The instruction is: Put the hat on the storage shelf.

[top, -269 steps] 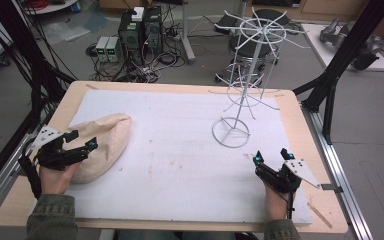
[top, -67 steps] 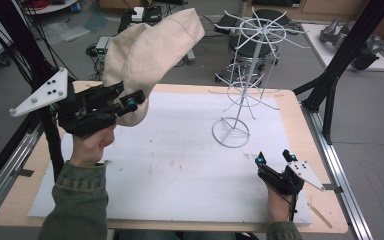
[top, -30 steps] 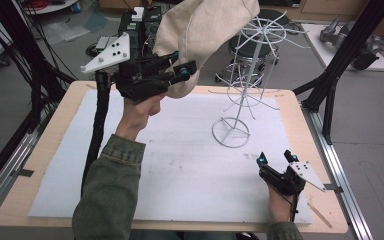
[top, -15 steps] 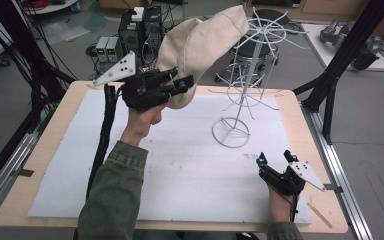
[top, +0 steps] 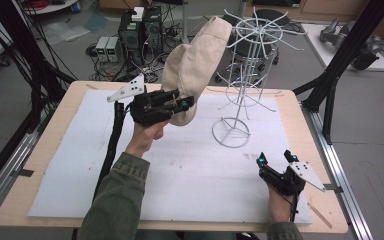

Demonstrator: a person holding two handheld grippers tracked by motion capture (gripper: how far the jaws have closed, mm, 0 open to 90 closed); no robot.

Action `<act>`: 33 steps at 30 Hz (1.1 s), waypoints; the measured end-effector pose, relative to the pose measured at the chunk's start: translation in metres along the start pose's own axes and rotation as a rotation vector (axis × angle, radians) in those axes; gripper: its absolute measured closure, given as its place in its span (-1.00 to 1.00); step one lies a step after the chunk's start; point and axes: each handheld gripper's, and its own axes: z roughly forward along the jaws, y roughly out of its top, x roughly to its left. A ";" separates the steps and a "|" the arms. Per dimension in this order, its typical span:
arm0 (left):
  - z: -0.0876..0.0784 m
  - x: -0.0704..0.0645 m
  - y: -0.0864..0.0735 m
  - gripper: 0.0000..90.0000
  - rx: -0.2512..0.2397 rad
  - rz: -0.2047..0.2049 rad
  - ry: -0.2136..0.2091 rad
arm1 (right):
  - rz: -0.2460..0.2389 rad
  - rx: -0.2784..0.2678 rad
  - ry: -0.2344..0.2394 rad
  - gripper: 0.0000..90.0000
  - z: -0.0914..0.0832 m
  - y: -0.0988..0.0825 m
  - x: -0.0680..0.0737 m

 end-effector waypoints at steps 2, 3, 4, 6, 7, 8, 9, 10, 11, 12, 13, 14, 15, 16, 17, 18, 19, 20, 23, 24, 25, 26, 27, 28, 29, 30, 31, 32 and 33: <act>-0.001 0.001 -0.002 0.50 -0.001 -0.007 -0.001 | -0.001 0.002 0.000 -0.75 0.000 0.000 0.000; -0.002 0.001 -0.003 0.50 -0.002 -0.011 -0.002 | -0.002 0.002 0.000 -0.75 0.000 0.000 0.000; -0.002 0.002 -0.003 0.50 0.003 -0.014 -0.002 | -0.002 0.002 -0.001 -0.75 0.000 0.000 0.000; -0.002 0.002 -0.003 0.49 0.009 -0.015 0.003 | 0.000 0.001 0.000 -0.75 0.000 0.000 0.000; -0.003 0.002 -0.003 0.48 0.010 -0.020 0.003 | -0.002 0.001 0.002 -0.75 0.000 0.000 0.000; -0.003 0.003 -0.003 0.46 0.010 -0.024 0.009 | 0.000 0.001 0.001 -0.75 0.000 0.000 0.000; -0.003 0.003 -0.003 0.44 0.011 -0.028 0.013 | 0.003 -0.001 0.001 -0.75 0.000 0.000 0.000; -0.004 0.003 -0.003 0.42 0.014 -0.032 0.020 | 0.001 0.001 0.000 -0.75 0.000 0.000 0.000; -0.004 0.003 -0.002 0.39 0.015 -0.033 0.027 | 0.000 0.000 0.001 -0.75 0.000 0.000 0.000; -0.005 0.003 -0.001 0.35 0.017 -0.030 0.035 | -0.001 0.001 0.000 -0.75 0.000 0.000 0.000; -0.006 0.003 0.000 0.30 0.018 -0.028 0.040 | -0.002 0.001 0.000 -0.75 0.000 0.000 0.000; -0.008 0.002 0.001 0.23 0.014 -0.026 0.051 | -0.003 0.001 -0.001 -0.75 0.000 0.000 0.000; -0.009 0.002 0.002 0.13 0.014 -0.021 0.069 | -0.001 0.000 -0.001 -0.75 0.000 0.000 0.000; -0.010 0.001 0.003 0.02 0.015 -0.016 0.094 | -0.003 0.001 -0.001 -0.75 0.000 0.000 0.000; -0.011 0.000 0.004 -0.17 0.017 -0.013 0.119 | 0.000 -0.001 -0.002 -0.75 0.000 0.000 0.000; -0.013 -0.001 0.006 -0.30 0.017 -0.010 0.135 | 0.000 0.001 -0.002 -0.75 0.000 0.000 0.000; -0.015 -0.002 0.006 -0.34 0.015 -0.004 0.147 | -0.002 0.000 -0.004 -0.75 0.000 0.000 0.000; -0.017 -0.003 0.007 -0.39 0.009 0.007 0.166 | 0.000 -0.001 -0.004 -0.75 0.000 0.000 0.000; -0.026 -0.007 0.009 -0.47 -0.016 0.033 0.209 | 0.000 0.001 -0.003 -0.75 0.000 0.000 0.000; -0.029 -0.007 0.010 -0.47 -0.015 0.039 0.217 | -0.003 0.001 -0.002 -0.75 0.000 0.000 0.000; -0.032 -0.008 0.010 -0.47 -0.014 0.042 0.224 | -0.003 0.002 -0.001 -0.75 0.000 0.000 0.000; -0.035 -0.008 0.010 -0.46 -0.013 0.046 0.229 | -0.003 0.003 0.000 -0.75 0.000 0.000 0.001; -0.038 -0.009 0.010 -0.46 -0.013 0.048 0.236 | -0.003 0.002 -0.001 -0.75 0.000 0.000 0.001; -0.040 -0.009 0.011 -0.46 -0.013 0.049 0.241 | -0.004 0.002 -0.001 -0.75 0.000 0.000 0.001; -0.043 -0.010 0.011 -0.46 -0.012 0.052 0.247 | -0.004 0.002 -0.001 -0.75 0.000 0.000 0.001; -0.046 -0.011 0.010 -0.46 -0.011 0.058 0.259 | -0.001 0.002 -0.001 -0.75 0.000 0.000 0.001; -0.050 -0.012 0.010 -0.46 -0.013 0.057 0.272 | -0.003 0.003 -0.001 -0.75 0.000 0.000 0.001; -0.052 -0.012 0.009 -0.46 -0.014 0.056 0.279 | -0.004 0.003 -0.001 -0.75 0.000 0.000 0.001; -0.055 -0.013 0.008 -0.46 -0.016 0.051 0.284 | -0.004 0.003 -0.001 -0.75 0.000 0.000 0.001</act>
